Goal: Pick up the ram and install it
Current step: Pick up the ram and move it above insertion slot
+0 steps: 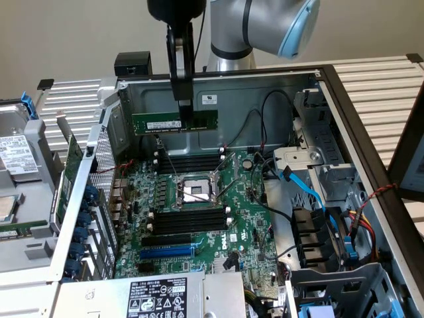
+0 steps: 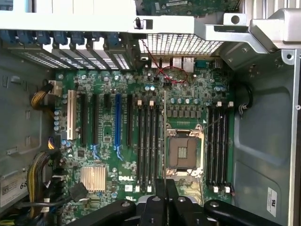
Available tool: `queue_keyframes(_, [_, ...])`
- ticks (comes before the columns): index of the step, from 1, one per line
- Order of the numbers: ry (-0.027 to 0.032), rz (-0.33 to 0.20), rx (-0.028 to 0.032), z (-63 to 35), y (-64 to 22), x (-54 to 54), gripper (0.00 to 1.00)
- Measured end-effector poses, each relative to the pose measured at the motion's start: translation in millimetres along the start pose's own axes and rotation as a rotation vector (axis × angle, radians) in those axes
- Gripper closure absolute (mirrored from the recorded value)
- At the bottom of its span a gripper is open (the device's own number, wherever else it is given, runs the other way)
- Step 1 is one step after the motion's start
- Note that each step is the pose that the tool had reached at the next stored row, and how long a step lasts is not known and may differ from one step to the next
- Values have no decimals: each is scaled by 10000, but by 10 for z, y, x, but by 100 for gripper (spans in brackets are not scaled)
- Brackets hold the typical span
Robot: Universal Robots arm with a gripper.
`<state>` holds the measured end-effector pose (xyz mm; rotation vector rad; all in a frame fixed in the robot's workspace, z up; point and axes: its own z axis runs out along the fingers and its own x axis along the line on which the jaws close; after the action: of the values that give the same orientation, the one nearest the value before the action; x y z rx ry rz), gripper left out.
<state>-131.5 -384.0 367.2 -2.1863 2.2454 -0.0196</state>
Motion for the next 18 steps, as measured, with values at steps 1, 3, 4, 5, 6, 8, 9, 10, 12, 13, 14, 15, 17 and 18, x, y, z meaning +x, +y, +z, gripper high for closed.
queue_keyframes(1, [22, 28, 8, 9, -2, 0, 88])
queue_keyframes(3, [75, 90, 32, 24, -4, 0, 88])
queue_keyframes(4, [97, 123, 43, 30, -4, 1, 88])
queue_keyframes(5, [114, 157, 56, 38, -5, 1, 88])
queue_keyframes(6, [134, 189, 70, 45, -6, 0, 88])
queue_keyframes(8, [202, 236, 104, 56, -7, 0, 88])
queue_keyframes(9, [243, 256, 115, 61, -9, 1, 88])
queue_keyframes(10, [282, 271, 122, 65, -10, 0, 88])
queue_keyframes(12, [308, 287, 123, 70, -13, 0, 88])
queue_keyframes(13, [311, 288, 122, 73, -14, 0, 88])
queue_keyframes(14, [312, 290, 122, 78, -14, 0, 88])
queue_keyframes(15, [312, 291, 122, 81, -14, 0, 88])
queue_keyframes(17, [314, 289, 121, 83, -18, 3, 88])
queue_keyframes(18, [312, 290, 123, 86, -21, 3, 88])
